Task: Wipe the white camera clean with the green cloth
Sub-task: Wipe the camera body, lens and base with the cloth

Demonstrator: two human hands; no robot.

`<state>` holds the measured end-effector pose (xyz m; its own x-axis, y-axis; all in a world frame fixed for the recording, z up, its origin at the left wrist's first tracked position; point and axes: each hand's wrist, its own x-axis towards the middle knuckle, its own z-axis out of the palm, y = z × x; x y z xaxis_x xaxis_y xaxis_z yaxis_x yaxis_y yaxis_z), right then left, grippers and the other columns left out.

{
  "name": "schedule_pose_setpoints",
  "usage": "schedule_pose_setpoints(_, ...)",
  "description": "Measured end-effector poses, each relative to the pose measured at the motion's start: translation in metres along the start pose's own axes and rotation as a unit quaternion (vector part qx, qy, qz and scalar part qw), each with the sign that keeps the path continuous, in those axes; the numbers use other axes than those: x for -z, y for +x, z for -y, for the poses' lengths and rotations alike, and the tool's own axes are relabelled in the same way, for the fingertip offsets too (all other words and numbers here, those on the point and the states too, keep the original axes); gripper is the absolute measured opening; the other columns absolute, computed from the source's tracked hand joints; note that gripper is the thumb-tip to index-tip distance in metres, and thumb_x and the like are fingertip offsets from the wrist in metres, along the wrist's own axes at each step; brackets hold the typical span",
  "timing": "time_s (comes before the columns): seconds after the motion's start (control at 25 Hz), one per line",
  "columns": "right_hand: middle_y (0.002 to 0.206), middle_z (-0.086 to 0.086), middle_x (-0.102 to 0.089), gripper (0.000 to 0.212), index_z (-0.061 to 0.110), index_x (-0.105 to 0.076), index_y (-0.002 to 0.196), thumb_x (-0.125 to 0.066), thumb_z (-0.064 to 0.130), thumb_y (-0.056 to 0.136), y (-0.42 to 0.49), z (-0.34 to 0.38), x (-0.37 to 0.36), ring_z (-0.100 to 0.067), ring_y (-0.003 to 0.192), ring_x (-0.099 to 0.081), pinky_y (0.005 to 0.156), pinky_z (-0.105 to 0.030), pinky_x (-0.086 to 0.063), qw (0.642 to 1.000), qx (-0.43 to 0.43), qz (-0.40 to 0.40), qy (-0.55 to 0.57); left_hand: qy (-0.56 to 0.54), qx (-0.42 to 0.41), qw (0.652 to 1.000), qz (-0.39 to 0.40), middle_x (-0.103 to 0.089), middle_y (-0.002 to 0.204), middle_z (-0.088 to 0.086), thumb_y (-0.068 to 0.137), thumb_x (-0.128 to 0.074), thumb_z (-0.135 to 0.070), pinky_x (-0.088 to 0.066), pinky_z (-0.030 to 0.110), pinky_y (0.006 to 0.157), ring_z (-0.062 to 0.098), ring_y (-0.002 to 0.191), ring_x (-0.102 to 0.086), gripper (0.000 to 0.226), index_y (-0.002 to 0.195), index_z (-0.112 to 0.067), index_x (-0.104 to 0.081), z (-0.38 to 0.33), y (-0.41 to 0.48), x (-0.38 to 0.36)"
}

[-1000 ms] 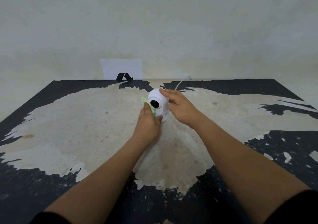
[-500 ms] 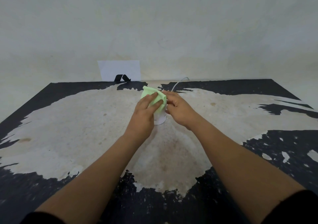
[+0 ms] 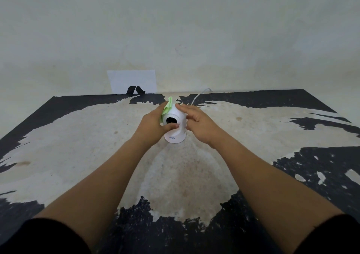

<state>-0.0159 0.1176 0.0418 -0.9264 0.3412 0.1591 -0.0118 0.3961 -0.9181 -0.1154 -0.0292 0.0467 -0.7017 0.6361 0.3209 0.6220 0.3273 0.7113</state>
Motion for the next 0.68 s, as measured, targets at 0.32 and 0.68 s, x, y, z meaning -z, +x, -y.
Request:
schedule_pose_setpoints(0.32,0.15,0.001,-0.032,0.059,0.031,-0.047,0.136,-0.035,-0.002,0.089,-0.002,0.001,-0.001,-0.015,0.139,-0.032,0.112,-0.044,-0.034,1.0,0.005,0.006,0.011,0.03,-0.079,0.99,-0.112,-0.054,0.128,0.014,0.09,-0.058,-0.012,-0.048,0.038,0.093,0.027,0.11,-0.056,0.034,0.124,-0.013,-0.061,0.002,-0.031,-0.012)
schedule_pose_setpoints(0.68,0.15,0.003,-0.04,0.051,0.03,-0.058,0.127,-0.036,0.001,0.092,0.002,0.009,0.007,-0.018,0.134,-0.042,0.109,-0.045,-0.039,0.997,-0.022,0.016,0.076,0.173,-0.202,0.962,-0.065,-0.05,0.118,0.023,0.089,-0.055,-0.017,-0.046,0.042,0.087,0.038,0.1,-0.048,0.029,0.116,-0.016,-0.066,0.003,-0.027,-0.009)
